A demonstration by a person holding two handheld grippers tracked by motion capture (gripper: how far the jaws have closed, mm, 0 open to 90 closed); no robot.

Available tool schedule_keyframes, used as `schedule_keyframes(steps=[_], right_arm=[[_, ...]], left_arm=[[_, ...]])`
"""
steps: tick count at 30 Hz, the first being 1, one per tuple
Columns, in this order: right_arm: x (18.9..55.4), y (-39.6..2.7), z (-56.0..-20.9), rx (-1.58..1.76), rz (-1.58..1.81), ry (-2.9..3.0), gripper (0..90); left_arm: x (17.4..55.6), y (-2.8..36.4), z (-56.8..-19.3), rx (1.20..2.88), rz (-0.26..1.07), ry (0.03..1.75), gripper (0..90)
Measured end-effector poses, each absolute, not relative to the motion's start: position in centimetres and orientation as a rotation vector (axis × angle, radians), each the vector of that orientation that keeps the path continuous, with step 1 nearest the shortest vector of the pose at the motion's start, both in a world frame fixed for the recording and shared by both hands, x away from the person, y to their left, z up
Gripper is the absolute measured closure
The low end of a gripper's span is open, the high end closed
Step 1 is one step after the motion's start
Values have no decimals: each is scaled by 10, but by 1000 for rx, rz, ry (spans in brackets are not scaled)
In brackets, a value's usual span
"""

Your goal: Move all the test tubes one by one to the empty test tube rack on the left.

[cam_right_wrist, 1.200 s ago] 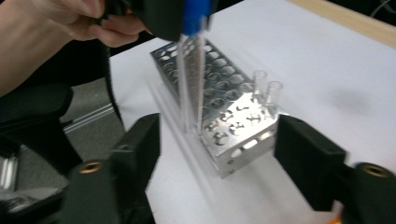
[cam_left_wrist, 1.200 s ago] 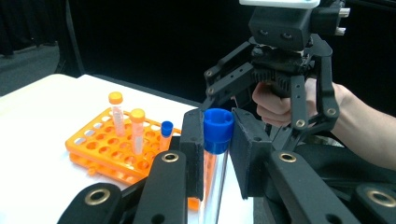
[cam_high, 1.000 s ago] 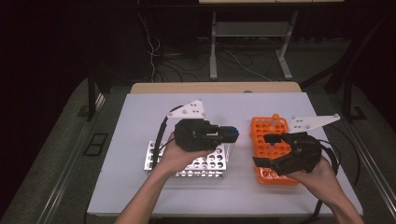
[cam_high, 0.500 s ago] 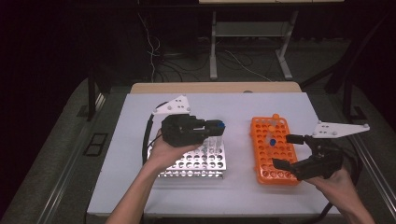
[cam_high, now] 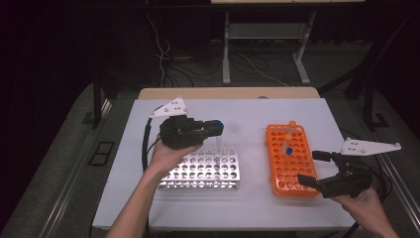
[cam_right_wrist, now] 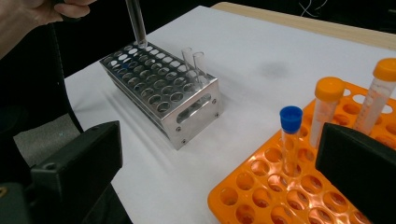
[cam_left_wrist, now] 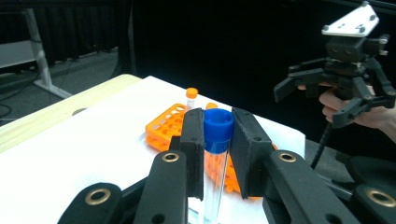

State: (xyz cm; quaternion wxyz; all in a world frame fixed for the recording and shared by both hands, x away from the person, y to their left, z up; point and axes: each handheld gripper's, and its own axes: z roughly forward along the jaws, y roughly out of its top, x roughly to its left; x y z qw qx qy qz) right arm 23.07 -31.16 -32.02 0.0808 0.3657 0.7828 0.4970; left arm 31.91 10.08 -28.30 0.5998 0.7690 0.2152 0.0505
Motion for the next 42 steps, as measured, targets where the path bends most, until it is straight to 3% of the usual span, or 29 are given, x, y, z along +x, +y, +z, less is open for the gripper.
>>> schedule_keyframes(steps=[17, 42], right_arm=[[230, -318, -343, 1140, 1493, 2338, 3], [230, -321, -350, 1150, 1503, 2343, 4]], left_arm=[[349, 110, -327, 1746, 130, 599, 745], [357, 103, -357, 1750, 142, 610, 745]])
